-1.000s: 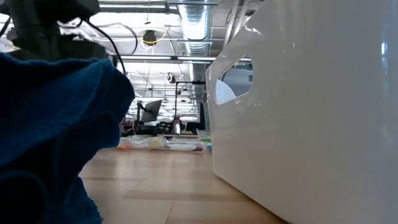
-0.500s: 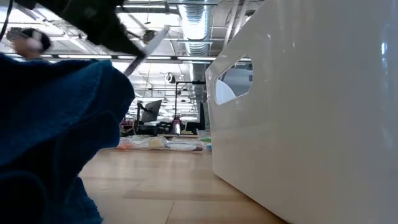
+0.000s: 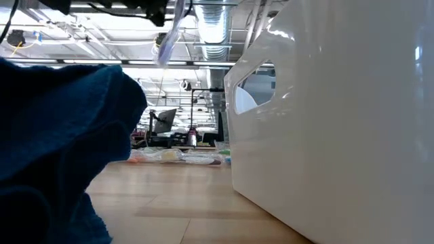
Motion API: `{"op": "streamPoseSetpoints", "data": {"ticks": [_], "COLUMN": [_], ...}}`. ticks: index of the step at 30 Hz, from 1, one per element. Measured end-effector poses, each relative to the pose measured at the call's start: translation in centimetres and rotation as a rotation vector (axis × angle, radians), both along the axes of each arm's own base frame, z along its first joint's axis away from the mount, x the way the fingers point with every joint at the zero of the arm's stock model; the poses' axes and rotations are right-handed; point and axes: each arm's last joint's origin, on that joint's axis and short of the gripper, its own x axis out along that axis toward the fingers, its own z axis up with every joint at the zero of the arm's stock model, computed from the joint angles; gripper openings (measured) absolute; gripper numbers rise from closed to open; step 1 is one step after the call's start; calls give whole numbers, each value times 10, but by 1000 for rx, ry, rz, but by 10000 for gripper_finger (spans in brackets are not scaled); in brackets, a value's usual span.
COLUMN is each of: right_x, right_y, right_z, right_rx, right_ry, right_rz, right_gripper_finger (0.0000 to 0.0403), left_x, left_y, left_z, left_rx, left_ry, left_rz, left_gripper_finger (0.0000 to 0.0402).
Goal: Pick & Place Toothbrushes
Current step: Put the violet toothbrush into the right white bin
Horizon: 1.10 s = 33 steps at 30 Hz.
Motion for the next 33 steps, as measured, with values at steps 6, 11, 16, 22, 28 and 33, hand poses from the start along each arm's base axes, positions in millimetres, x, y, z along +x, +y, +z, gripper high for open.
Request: {"op": "streamPoseSetpoints", "data": {"ticks": [6,11,16,22,28,33], "right_x": [1,3,5,6,5,5], "right_y": [12,28,48,69,84,92], "right_z": [-4,-4,-4,0,4,8], "right_rx": [9,22,40,27,25,47], "right_ry": [39,44,41,-6,-45,-81], "right_rz": [51,139,311,469,543,577], "right_gripper_finger": [0,0,0,0,40,107], "left_x": [17,30,45,64,75,77], "left_y": [-4,-1,5,9,10,15], "left_z": [-8,-16,-15,-12,-6,0], "left_rx": [-21,-31,-31,-24,-7,23], "left_ry": [-84,-163,-240,-249,-273,-301], "left_rz": [-114,-148,-226,-297,-375,-393], "left_gripper_finger": [11,11,11,11,11,11]}}
